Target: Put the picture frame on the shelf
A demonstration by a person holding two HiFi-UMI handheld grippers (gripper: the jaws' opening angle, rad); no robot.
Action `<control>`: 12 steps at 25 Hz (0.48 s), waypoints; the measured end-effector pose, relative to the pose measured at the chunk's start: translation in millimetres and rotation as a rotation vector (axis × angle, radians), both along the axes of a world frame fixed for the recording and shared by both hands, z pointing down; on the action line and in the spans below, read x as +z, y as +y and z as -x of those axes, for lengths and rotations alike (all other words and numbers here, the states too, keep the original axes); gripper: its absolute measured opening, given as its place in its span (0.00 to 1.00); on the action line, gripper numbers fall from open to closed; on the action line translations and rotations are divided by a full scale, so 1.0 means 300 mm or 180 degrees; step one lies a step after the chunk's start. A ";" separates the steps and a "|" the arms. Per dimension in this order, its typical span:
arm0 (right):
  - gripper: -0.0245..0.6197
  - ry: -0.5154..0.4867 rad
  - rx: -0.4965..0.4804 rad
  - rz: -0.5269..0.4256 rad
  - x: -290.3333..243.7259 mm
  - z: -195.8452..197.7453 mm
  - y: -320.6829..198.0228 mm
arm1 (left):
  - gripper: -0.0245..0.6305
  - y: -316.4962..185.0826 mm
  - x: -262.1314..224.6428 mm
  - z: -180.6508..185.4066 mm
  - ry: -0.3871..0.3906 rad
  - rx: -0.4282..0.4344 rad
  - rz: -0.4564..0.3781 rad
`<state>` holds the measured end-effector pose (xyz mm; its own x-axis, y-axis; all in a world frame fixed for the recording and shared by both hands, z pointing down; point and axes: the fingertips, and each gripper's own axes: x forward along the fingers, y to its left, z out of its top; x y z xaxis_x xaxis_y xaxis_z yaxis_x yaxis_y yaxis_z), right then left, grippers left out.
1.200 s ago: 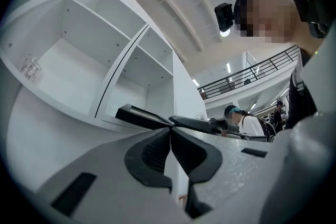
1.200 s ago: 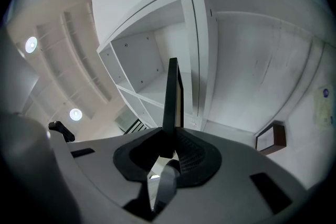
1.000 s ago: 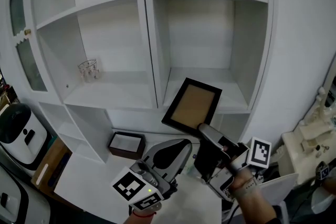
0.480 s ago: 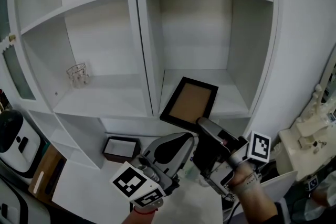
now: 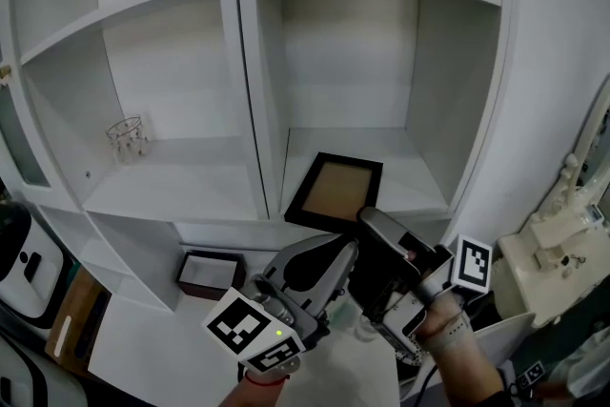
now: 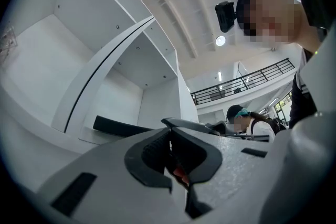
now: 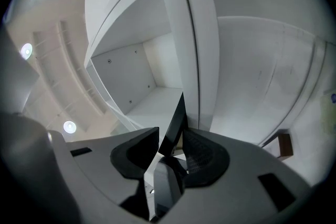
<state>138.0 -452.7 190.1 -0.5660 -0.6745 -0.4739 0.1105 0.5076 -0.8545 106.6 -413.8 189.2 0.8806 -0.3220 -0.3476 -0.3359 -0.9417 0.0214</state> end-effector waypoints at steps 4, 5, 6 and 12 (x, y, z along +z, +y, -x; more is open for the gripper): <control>0.25 0.0024 -0.0013 -0.0097 -0.006 -0.006 0.014 | 0.06 -0.015 -0.008 -0.010 0.0046 0.0039 0.0030; 0.26 0.0040 -0.0013 -0.0123 -0.006 -0.007 0.017 | 0.06 -0.020 -0.008 -0.012 0.0054 0.0041 0.0038; 0.27 0.0054 -0.0014 -0.0148 -0.005 -0.008 0.021 | 0.06 -0.025 -0.008 -0.014 0.0057 0.0039 0.0042; 0.28 0.0145 0.0048 -0.0211 0.007 -0.025 0.039 | 0.06 -0.052 -0.004 -0.027 0.0069 0.0051 0.0090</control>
<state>145.6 -441.1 192.3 -0.5781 -0.6511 -0.4918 0.0642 0.5645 -0.8229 114.6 -429.3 188.0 0.8782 -0.3178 -0.3575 -0.3198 -0.9459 0.0553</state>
